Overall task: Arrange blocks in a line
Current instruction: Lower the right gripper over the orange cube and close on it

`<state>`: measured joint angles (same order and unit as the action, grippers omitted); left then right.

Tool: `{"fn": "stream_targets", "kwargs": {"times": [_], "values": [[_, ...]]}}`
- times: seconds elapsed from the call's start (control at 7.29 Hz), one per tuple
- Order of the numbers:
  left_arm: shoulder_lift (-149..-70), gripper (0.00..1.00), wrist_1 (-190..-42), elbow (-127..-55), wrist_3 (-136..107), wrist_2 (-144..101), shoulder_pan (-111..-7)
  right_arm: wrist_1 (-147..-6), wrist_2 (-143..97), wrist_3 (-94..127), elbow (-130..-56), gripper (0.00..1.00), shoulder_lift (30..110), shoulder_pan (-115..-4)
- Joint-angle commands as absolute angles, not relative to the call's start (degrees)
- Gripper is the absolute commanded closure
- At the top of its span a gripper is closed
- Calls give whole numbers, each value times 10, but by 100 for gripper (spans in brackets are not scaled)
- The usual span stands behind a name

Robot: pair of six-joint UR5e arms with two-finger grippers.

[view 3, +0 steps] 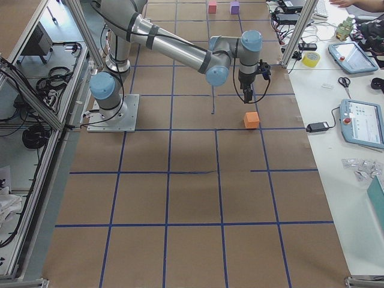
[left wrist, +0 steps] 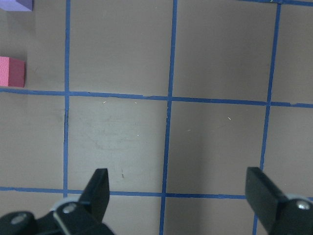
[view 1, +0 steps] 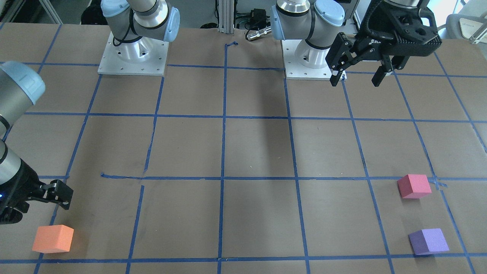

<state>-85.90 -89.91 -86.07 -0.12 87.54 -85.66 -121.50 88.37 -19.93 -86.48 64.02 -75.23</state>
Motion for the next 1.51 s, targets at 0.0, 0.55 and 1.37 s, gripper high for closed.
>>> {"fn": "stream_targets", "kwargs": {"times": [0.0,0.55,1.37], "values": [[-857,0,-898,-865,-1,875,-857,-1287,882,-210,-858,0,579,-745],[-853,0,-888,-868,4,875,-857,-1306,884,-216,-850,0,544,-737],[-853,0,-876,-883,-2,875,-857,-1331,888,-213,-848,0,512,-736]]}}
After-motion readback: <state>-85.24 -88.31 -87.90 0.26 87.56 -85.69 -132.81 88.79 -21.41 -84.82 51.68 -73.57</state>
